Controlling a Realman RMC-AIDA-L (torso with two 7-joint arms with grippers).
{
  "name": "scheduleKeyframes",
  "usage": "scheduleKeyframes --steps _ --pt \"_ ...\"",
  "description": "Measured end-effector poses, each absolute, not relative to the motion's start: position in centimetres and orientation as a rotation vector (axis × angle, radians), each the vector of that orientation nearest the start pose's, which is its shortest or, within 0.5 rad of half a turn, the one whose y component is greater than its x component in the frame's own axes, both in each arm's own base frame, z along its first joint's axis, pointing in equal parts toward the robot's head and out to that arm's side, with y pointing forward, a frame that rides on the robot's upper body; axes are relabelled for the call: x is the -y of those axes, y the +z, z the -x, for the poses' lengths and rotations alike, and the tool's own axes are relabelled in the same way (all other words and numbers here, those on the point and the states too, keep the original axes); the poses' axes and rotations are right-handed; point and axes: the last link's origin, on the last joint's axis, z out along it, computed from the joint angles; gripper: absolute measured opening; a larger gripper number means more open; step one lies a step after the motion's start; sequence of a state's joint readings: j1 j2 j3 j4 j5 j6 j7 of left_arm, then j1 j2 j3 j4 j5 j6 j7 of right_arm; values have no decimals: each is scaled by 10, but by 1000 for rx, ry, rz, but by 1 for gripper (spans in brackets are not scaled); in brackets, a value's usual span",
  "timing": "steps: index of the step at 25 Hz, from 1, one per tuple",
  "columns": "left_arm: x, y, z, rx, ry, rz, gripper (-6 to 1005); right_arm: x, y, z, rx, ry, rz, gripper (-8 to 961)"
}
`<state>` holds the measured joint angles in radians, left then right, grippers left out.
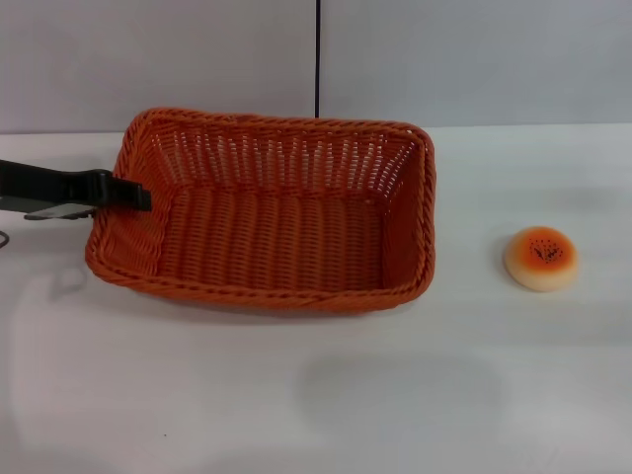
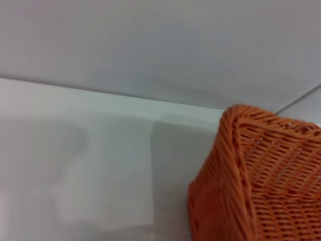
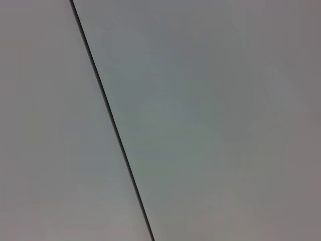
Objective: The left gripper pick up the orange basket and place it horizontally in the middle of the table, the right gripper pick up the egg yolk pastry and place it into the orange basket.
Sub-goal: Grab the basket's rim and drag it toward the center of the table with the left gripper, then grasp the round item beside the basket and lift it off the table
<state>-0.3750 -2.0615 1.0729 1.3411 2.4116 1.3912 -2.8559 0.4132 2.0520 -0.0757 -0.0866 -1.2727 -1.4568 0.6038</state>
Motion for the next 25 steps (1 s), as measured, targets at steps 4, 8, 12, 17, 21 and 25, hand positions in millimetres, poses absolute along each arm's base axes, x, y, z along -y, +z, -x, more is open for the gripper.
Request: scheduleKeyframes --steps 4,8,12,17,21,25 --pt "-345 77 274 1625 -168 1985 500 -303 66 -349 -546 1063 1427 577" --pt "-343 88 281 1584 -237 1976 592 -296 65 -344 -498 1068 1490 577" --pt "-338 101 289 1437 -419 1978 592 -290 67 -343 -501 1081 1588 576" --pt "-325 112 295 1268 -710 1972 592 -294 85 -345 -643 1077 1767 576" --pt "-317 117 295 1145 -750 1992 592 -299 94 -340 -729 1030 1896 575" --pt "-309 115 301 1033 -798 1997 592 -309 108 -333 -937 860 2056 575"
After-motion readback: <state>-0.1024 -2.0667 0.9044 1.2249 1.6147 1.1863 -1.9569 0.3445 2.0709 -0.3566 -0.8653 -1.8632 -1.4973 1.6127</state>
